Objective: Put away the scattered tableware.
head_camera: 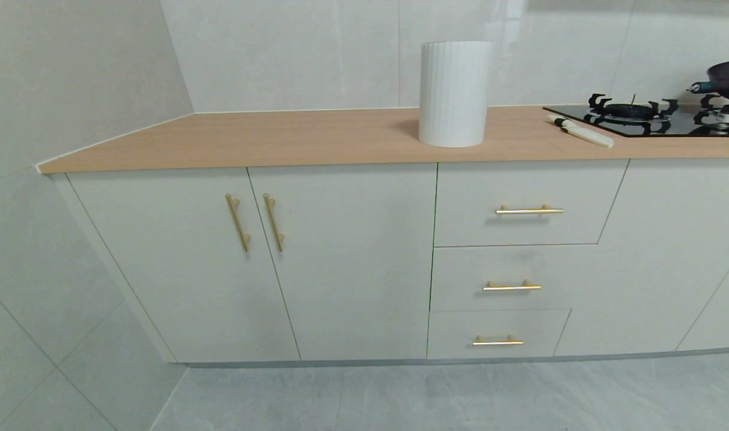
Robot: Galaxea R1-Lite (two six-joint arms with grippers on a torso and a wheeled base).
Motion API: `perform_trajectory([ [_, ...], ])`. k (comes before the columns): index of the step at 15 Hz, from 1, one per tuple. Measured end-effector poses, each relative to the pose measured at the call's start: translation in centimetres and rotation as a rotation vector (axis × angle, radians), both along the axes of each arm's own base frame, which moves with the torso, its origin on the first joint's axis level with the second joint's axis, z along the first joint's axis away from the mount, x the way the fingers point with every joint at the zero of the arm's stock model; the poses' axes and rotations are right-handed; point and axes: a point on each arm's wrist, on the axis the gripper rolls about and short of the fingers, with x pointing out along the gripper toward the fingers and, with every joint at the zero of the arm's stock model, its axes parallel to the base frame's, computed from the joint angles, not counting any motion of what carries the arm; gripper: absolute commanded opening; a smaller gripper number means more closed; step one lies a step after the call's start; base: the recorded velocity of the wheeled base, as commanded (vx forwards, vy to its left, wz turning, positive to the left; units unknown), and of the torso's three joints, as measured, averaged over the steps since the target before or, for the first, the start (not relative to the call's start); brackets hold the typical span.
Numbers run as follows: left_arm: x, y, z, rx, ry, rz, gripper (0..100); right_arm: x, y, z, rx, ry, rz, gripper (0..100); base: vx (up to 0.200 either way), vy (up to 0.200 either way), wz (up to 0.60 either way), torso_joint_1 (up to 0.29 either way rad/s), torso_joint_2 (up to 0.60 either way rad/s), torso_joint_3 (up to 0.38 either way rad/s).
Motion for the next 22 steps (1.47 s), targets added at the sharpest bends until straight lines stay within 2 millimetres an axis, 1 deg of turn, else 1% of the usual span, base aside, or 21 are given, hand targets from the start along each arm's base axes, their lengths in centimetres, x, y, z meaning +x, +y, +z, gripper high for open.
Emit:
perform_trajectory([
  [15, 0.00, 0.00, 0.00, -0.001, 0.000, -0.001, 100, 0.01, 0.01, -0.01, 0.000, 0.002, 0.002, 100, 0.200, 0.000, 0.00, 0.004, 0.00, 0.002],
  [22, 0.00, 0.00, 0.00, -0.001, 0.000, -0.001, 100, 0.01, 0.01, -0.01, 0.000, 0.002, 0.002, 100, 0.000, 0.000, 0.00, 0.000, 0.00, 0.000],
])
